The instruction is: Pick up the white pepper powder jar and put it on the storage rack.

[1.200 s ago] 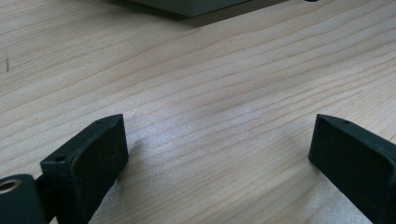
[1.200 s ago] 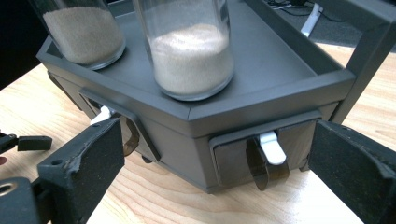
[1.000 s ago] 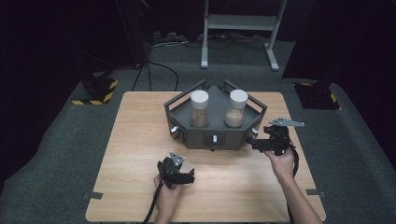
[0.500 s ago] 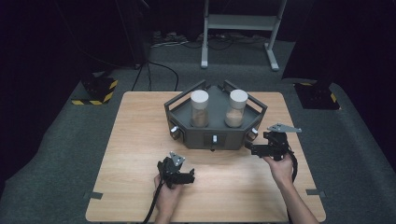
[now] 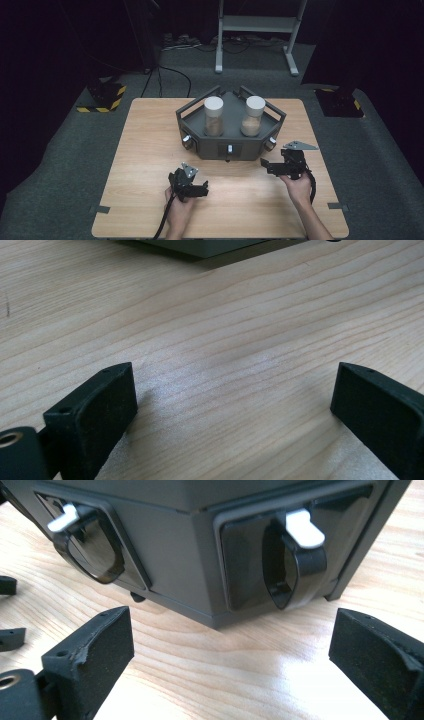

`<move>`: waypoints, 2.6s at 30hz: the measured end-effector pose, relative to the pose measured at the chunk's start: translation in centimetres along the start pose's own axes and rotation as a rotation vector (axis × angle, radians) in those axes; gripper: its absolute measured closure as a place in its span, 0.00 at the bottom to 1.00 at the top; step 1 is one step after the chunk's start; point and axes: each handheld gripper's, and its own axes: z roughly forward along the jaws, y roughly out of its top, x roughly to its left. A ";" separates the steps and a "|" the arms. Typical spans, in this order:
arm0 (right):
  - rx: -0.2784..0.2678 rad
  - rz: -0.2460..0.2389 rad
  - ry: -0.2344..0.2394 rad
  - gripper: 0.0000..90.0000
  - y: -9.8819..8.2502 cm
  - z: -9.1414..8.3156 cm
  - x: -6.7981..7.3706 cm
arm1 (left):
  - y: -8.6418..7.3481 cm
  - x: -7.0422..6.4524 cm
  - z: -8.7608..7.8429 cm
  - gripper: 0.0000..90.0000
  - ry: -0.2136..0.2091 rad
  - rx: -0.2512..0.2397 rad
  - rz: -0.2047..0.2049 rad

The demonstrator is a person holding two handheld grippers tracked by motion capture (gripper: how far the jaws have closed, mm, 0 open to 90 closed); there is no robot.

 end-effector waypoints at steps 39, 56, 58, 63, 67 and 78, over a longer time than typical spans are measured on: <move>0.128 -0.048 -0.084 0.06 -4.4 2.8 3.2 | 0.0 0.0 0.0 0.05 0.000 0.000 0.000; 0.127 -0.085 -0.121 0.05 -5.7 3.2 4.4 | 0.0 0.0 0.0 0.05 0.000 0.000 -0.001; 0.127 -0.084 -0.121 0.05 -5.7 3.2 4.4 | 0.0 0.0 0.0 0.05 0.000 0.000 -0.001; 0.126 -0.085 -0.121 0.05 -5.7 3.2 4.4 | 0.0 0.0 0.0 0.05 -0.002 0.001 -0.001; 0.126 -0.085 -0.122 0.06 -5.7 3.2 4.5 | 0.0 0.0 0.0 0.05 -0.002 0.001 -0.002; 0.125 -0.085 -0.123 0.06 -5.7 3.2 4.5 | 0.1 0.0 0.0 0.05 -0.005 0.008 0.002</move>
